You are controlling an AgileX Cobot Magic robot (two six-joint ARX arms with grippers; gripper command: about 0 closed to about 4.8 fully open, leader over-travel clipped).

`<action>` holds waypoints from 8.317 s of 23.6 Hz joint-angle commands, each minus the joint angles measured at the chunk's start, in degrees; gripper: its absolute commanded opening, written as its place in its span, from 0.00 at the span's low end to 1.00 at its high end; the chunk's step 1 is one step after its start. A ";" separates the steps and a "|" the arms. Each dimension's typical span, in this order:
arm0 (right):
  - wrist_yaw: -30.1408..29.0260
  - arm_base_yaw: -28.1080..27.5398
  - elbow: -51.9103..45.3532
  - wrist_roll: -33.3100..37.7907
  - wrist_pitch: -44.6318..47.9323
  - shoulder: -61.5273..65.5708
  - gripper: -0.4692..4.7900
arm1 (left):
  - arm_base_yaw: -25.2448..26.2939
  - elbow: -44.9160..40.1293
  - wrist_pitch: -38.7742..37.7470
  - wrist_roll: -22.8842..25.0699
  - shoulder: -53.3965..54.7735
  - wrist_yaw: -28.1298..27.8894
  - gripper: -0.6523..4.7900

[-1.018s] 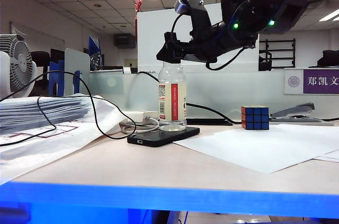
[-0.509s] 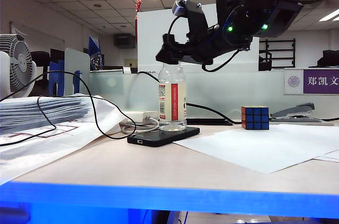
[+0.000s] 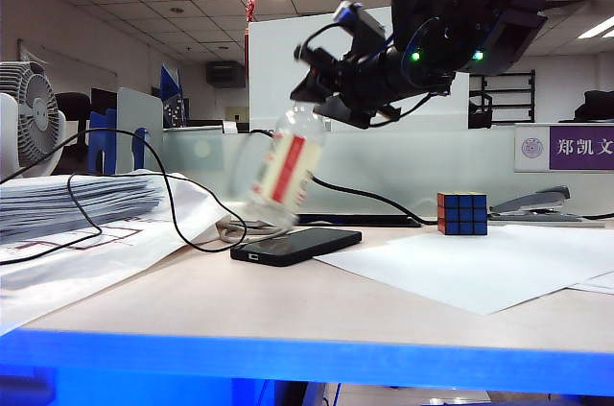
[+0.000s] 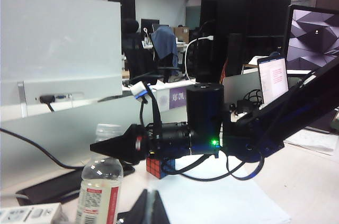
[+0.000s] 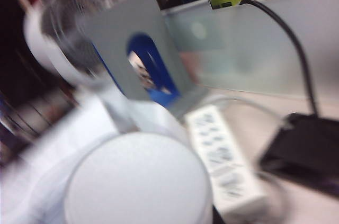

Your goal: Flip the plastic bottle upside down.

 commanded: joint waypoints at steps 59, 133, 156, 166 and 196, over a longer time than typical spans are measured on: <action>-7.58 23.76 11.63 97.20 40.17 -1.79 0.09 | 0.74 7.34 39.91 14.23 -0.15 1.42 0.92; -57.13 -11.93 11.63 63.91 41.83 -4.04 0.07 | -25.05 37.86 4.98 17.68 69.33 -6.82 0.11; -57.18 -11.93 11.61 63.69 41.83 -4.04 0.07 | -25.05 37.88 21.46 11.89 69.22 -3.65 1.00; -55.82 -12.09 11.72 62.69 41.86 -4.11 0.07 | -24.90 38.03 43.47 5.51 69.18 -5.62 1.00; -60.24 -50.90 8.72 62.62 41.03 -54.23 0.07 | -16.81 37.99 -43.08 21.05 -9.29 -51.69 0.11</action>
